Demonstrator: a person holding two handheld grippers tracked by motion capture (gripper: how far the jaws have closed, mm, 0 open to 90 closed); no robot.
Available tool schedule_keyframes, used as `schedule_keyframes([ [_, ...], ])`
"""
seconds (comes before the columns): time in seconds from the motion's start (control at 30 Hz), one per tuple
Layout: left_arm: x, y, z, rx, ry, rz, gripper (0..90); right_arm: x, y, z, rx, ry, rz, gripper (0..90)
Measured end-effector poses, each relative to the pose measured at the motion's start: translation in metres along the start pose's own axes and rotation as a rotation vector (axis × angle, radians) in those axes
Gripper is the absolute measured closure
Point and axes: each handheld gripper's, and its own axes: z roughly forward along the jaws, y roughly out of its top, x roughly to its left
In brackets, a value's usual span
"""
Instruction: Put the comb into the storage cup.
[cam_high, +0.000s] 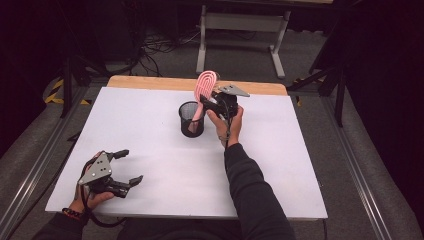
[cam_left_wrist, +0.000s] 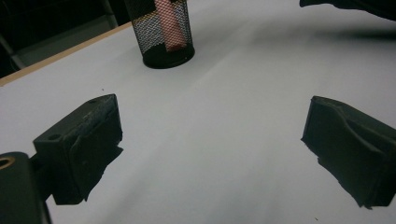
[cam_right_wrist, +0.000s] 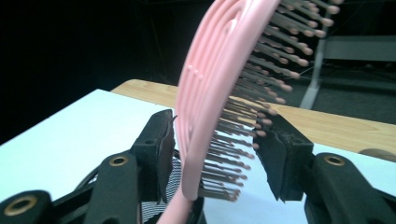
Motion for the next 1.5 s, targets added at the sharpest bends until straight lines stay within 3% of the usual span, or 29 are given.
schedule_keyframes([
  [0.9, 0.000, 0.000, 0.001, 0.001, 0.007, -0.001, 5.5, 0.008, 0.002, -0.014, -0.006, 0.014, -0.089, 44.5],
  [1.0, 0.000, 0.000, 0.000, -0.003, 0.013, -0.004, 5.5, 0.010, 0.003, -0.015, -0.002, 0.016, -0.125, 43.9],
  [1.17, 0.000, 0.000, 0.000, -0.005, 0.010, -0.003, 5.4, 0.011, 0.004, -0.019, -0.011, 0.021, -0.140, 44.2],
  [1.27, 0.000, 0.000, 0.000, -0.006, 0.013, -0.003, 5.3, 0.014, 0.005, -0.021, -0.015, 0.027, -0.169, 50.2],
  [1.37, 0.000, 0.000, 0.000, -0.005, 0.014, -0.003, 5.2, 0.016, 0.006, -0.023, -0.021, 0.043, -0.182, 49.9],
  [1.5, 0.000, 0.000, 0.000, -0.010, 0.015, -0.003, 5.2, 0.019, 0.007, -0.025, -0.017, 0.026, -0.212, 50.8],
])
